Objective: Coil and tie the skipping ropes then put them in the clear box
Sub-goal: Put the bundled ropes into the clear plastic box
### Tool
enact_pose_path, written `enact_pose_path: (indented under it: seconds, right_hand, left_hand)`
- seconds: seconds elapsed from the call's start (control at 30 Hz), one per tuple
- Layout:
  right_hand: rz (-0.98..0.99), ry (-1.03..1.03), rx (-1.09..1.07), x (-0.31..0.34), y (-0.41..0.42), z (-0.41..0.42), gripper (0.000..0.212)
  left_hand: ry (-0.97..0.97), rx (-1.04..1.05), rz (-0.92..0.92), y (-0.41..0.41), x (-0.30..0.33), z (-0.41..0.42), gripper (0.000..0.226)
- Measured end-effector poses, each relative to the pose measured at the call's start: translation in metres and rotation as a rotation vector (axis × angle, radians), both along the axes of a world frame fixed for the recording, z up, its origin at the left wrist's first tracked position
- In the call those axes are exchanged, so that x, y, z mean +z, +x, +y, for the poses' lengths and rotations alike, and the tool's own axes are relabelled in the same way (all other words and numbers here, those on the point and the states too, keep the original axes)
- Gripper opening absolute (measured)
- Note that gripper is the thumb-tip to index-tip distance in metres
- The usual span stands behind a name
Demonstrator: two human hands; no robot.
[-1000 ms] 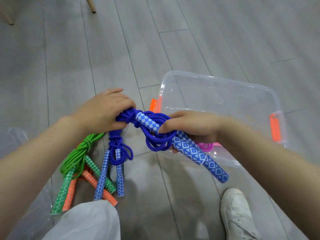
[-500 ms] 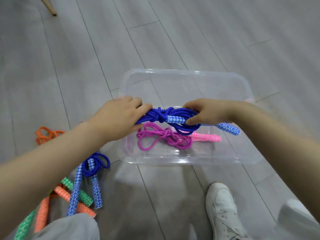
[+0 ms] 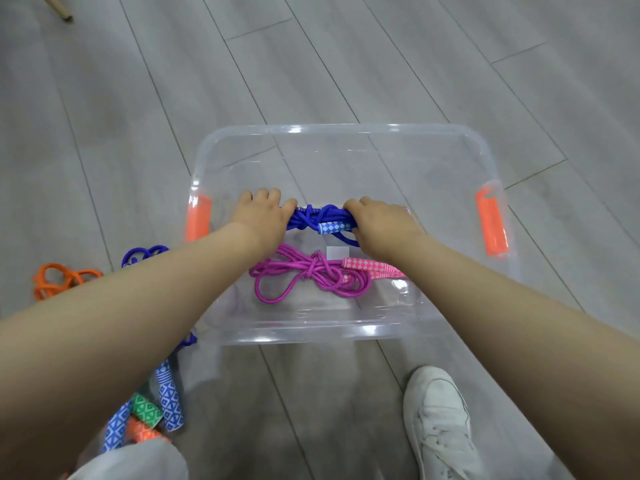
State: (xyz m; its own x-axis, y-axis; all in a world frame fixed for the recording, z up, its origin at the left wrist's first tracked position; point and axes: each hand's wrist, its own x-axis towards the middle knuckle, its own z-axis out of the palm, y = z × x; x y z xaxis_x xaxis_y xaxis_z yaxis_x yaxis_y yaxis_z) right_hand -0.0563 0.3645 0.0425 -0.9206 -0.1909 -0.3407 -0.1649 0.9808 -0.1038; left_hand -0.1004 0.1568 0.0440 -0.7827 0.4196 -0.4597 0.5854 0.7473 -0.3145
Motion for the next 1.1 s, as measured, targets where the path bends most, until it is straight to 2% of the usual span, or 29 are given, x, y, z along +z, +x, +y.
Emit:
enact_pose_path:
  seconds: [0.37, 0.57, 0.67, 0.77, 0.8, 0.87, 0.97, 1.1]
  right_hand:
    - [0.145, 0.113, 0.078, -0.039, -0.021, -0.001, 0.032]
    - [0.14, 0.139, 0.105, -0.051, -0.03, 0.004, 0.027]
    - [0.066, 0.079, 0.034, -0.054, -0.03, 0.003, 0.029]
    - [-0.069, -0.038, -0.058, -0.055, -0.032, -0.001, 0.035]
    - [-0.093, -0.056, -0.074, -0.055, -0.032, -0.003, 0.038]
    - [-0.117, -0.068, -0.085, -0.053, -0.03, -0.004, 0.045]
    - [-0.119, -0.085, -0.066, -0.05, -0.023, 0.0, 0.06]
    - [-0.092, -0.107, -0.038, -0.049, -0.013, 0.006, 0.07]
  left_hand:
    - [0.026, 0.083, 0.019, -0.013, -0.027, 0.008, 0.058]
    - [0.155, 0.155, -0.03, -0.007, -0.03, 0.008, 0.061]
    - [0.137, 0.063, 0.041, 0.002, -0.027, 0.012, 0.05]
    - [0.2, -0.074, 0.102, 0.015, -0.022, 0.02, 0.035]
    - [0.229, -0.128, 0.082, 0.019, -0.022, 0.022, 0.032]
    - [0.285, -0.166, -0.076, 0.026, -0.021, 0.024, 0.03]
    - [0.291, -0.004, -0.421, 0.041, -0.022, 0.022, 0.042]
    - [0.282, 0.03, -0.59, 0.051, -0.026, 0.018, 0.049]
